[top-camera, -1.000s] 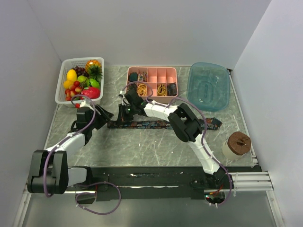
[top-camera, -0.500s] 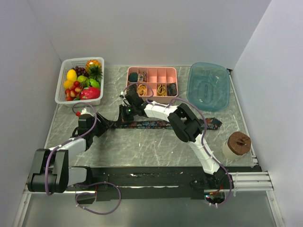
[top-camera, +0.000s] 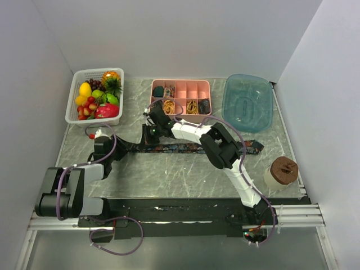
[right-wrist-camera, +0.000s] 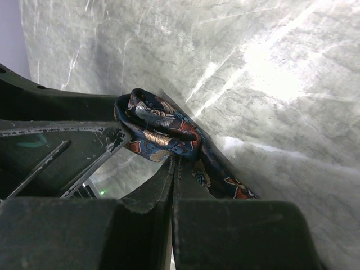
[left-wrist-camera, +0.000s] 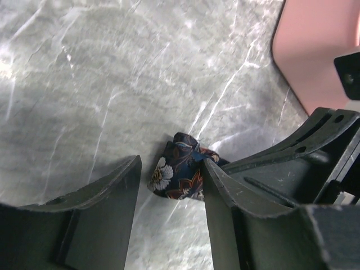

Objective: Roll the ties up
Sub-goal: Roll the tie at the center of the board.

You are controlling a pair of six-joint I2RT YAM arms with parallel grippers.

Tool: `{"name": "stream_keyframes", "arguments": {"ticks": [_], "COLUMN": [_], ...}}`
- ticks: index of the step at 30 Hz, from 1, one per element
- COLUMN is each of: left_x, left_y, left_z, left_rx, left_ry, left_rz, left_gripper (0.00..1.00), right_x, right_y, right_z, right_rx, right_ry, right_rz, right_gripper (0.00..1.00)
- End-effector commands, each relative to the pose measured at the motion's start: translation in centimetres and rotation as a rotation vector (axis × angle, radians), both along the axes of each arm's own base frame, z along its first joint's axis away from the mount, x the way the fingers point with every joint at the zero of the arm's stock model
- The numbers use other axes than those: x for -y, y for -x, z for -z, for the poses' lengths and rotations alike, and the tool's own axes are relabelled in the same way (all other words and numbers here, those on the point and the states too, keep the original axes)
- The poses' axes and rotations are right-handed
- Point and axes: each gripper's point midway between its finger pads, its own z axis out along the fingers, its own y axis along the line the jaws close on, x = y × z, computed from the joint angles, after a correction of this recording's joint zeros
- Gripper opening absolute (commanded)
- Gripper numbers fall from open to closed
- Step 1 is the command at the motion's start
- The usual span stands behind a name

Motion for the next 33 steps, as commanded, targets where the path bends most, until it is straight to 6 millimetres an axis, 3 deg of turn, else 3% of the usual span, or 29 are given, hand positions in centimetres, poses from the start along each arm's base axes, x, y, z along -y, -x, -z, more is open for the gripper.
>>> {"name": "stream_keyframes", "arguments": {"ticks": [1,11,18,21,26,33], "left_x": [0.1,1.7,2.2,2.2,2.5,3.2], "left_y": [-0.8,-1.6,-2.0,-2.3,-2.5,-3.0], "left_z": [-0.5,-0.9,-1.5,-2.1,-2.3,-4.4], "left_rx": [0.054,0.107,0.126,0.136,0.113,0.143], "left_ry": [0.008,0.0,-0.009,-0.028,-0.075,-0.117], "left_rz": [-0.011,0.02,0.03,0.034,0.064,0.106], "left_gripper": [0.54,0.49,0.22,0.18,0.15,0.13], "right_x": [1.7,1.7,1.5,1.4,1.0,0.6], "right_y": [-1.3,-1.4,-1.2,-1.4,-1.7,-2.0], "right_z": [2.3,2.2,2.2,2.1,2.1,1.5], "right_rx": [-0.02,-0.028,-0.027,-0.03,-0.029,-0.031], "right_ry": [0.091,0.091,0.087,0.082,0.075,0.065], "right_rz": [0.055,0.047,0.039,0.039,0.038,0.032], "right_gripper": [0.0,0.0,0.0,0.0,0.0,0.0]}}
